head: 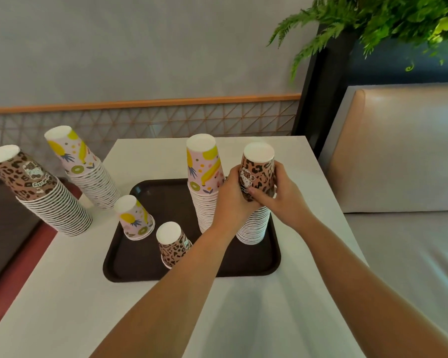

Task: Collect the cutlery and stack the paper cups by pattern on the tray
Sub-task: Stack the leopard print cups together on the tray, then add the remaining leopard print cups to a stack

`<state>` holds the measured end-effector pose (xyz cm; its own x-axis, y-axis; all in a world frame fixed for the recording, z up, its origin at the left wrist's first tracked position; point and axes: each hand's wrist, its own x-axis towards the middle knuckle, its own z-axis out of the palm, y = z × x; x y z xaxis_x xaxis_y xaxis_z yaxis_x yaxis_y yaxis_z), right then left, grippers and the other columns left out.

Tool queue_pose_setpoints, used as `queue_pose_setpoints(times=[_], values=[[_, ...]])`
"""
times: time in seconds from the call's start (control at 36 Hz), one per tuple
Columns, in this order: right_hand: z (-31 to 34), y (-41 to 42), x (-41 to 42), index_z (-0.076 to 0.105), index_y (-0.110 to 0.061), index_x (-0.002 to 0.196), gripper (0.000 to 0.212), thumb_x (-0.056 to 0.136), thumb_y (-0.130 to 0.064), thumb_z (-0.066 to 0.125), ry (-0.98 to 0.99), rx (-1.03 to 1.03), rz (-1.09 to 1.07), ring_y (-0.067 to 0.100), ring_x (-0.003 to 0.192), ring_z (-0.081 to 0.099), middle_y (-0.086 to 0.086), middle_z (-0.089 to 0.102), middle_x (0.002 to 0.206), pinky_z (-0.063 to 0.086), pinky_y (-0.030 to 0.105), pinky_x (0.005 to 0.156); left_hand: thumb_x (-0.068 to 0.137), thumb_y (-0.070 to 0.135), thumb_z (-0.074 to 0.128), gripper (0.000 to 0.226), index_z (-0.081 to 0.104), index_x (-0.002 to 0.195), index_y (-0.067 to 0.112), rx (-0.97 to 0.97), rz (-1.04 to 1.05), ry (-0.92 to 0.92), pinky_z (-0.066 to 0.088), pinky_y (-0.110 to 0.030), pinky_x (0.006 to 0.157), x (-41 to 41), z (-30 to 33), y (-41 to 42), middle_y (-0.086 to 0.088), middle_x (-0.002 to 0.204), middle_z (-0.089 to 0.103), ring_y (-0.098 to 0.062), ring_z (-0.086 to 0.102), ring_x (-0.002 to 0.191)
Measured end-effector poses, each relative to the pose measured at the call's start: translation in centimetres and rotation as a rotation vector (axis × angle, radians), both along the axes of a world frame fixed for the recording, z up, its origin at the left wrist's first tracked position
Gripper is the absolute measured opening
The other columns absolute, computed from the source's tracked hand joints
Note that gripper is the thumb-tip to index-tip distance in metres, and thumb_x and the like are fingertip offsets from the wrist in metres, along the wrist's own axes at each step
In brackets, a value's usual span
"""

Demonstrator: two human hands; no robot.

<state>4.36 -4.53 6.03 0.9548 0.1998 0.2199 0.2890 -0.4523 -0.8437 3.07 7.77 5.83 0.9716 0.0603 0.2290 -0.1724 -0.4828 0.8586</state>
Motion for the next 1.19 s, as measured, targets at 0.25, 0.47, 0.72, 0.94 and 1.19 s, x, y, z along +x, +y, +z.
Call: queue_pose_setpoints(times=[0.25,0.47,0.72,0.94,1.19], values=[[-0.8,-0.6,-0.1,0.016,-0.021,0.147,0.092,0.077,-0.03,0.074,-0.048,-0.017,-0.124,0.014,0.133,0.036,0.001,0.031,0.149,0.036,0.025,0.101,0.073,0.019,0.077,0.068,0.042,0.131,0.013,0.084,-0.055,-0.007,0.042,-0.029,0.103,-0.8,-1.4,0.0,0.0,0.128,0.055,-0.012,0.049,0.121],[0.5,4.9,-5.6,0.031,-0.009,0.139,0.073,0.08,-0.033,0.068,-0.397,0.031,-0.277,0.011,0.131,0.029,0.012,0.031,0.143,0.02,-0.005,0.096,0.088,0.015,0.062,0.044,0.048,0.129,0.012,0.16,0.027,-0.093,0.032,-0.01,0.093,-8.3,-1.8,6.1,0.0,0.129,0.055,-0.004,0.047,0.117],[0.8,6.6,-6.7,0.052,-0.006,0.113,0.033,0.083,-0.016,0.061,-0.611,0.04,-0.176,0.019,0.115,0.046,0.011,0.05,0.118,0.042,0.028,0.099,0.091,0.013,0.056,0.017,0.059,0.107,0.013,0.207,0.2,-0.216,0.043,-0.017,0.081,-9.0,-2.2,8.3,0.002,0.107,0.057,-0.013,0.054,0.099],[0.1,16.1,-7.6,0.052,-0.011,0.117,0.035,0.083,-0.02,0.058,-0.463,-0.077,0.071,0.003,0.111,0.041,0.001,0.05,0.119,0.035,0.014,0.096,0.086,0.011,0.062,0.026,0.058,0.111,0.008,0.272,0.353,-0.251,0.039,-0.027,0.089,-9.8,-0.6,17.6,-0.008,0.115,0.058,-0.021,0.05,0.107],[-1.4,25.7,-7.9,0.028,-0.014,0.143,0.069,0.085,-0.025,0.064,-0.191,-0.234,0.169,0.019,0.134,0.034,0.004,0.03,0.148,0.034,0.036,0.108,0.08,0.013,0.068,0.044,0.053,0.121,0.006,0.382,0.412,-0.141,0.037,-0.033,0.093,-10.1,-2.1,27.7,-0.014,0.124,0.053,-0.03,0.046,0.114]])
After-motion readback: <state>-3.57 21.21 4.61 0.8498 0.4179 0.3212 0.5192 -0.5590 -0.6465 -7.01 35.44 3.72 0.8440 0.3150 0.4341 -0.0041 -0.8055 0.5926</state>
